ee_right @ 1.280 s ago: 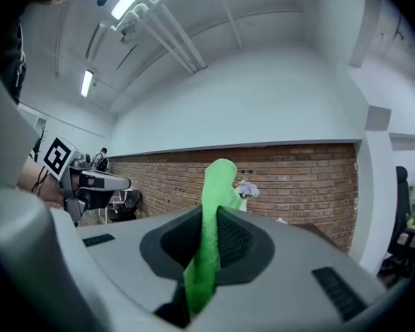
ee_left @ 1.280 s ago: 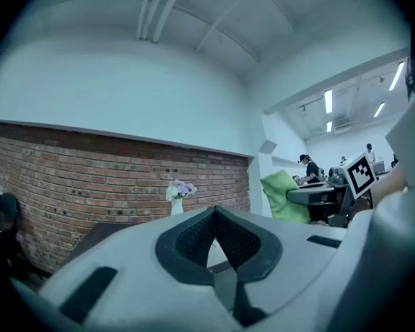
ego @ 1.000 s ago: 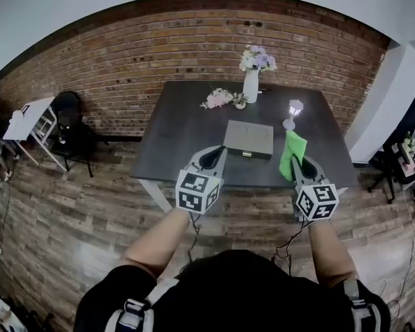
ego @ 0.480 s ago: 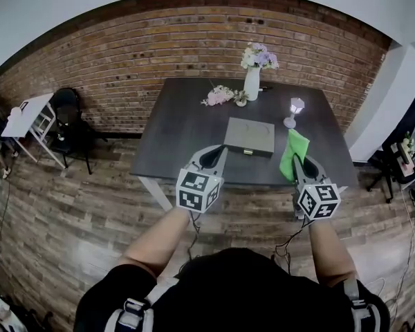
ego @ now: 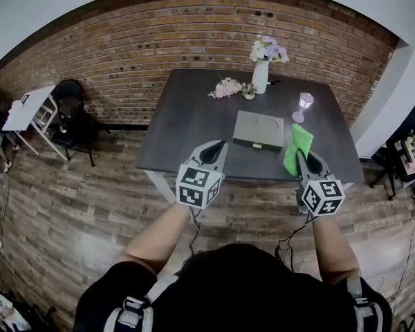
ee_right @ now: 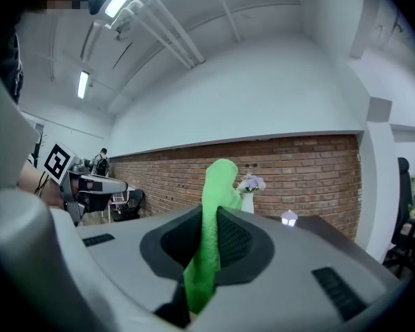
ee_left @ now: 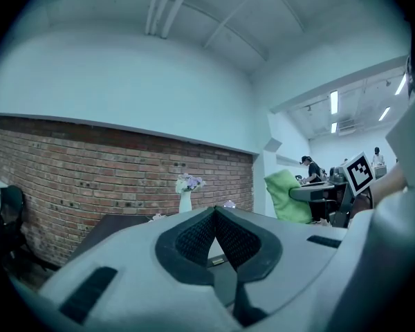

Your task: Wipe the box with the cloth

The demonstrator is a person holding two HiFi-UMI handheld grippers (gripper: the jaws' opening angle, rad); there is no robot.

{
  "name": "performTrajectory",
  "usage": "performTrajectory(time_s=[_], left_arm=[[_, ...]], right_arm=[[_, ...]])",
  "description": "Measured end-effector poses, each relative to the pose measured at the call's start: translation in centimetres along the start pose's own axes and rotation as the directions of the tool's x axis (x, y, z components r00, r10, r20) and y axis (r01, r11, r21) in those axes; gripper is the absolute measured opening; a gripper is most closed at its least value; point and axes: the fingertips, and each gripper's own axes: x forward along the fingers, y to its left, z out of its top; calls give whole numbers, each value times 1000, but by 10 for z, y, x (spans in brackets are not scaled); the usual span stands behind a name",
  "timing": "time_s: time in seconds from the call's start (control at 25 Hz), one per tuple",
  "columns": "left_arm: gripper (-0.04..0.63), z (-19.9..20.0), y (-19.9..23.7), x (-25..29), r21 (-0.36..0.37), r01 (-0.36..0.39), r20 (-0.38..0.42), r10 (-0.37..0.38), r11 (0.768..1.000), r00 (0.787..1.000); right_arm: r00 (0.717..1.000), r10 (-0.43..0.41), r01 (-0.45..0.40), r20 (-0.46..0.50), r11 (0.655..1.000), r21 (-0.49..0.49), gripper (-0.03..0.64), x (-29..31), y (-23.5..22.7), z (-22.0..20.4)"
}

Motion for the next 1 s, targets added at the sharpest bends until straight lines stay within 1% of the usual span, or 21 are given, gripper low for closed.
performTrajectory(time_s=[0.28,0.48,0.76,1.0], left_arm=[[8,-21,24,-14,-27,11,-32,-12,1000,999],[8,-33,35,-16,-53,9,-36,-11,999,999],[8,-41,37,-6,-78,17,-45,-21,997,999],[8,-47,35,14,-75,10,-55,-14,997,998]], right_arm=[[999,-18,18,-37,1000,22,37,9,20,-18],[998,-9,11,-67,1000,26,37,11,34,-33],[998,-14,16,-68,999,33,37,17,26,-33],[997,-1,4,-76,999,49,37,31,10,-43]])
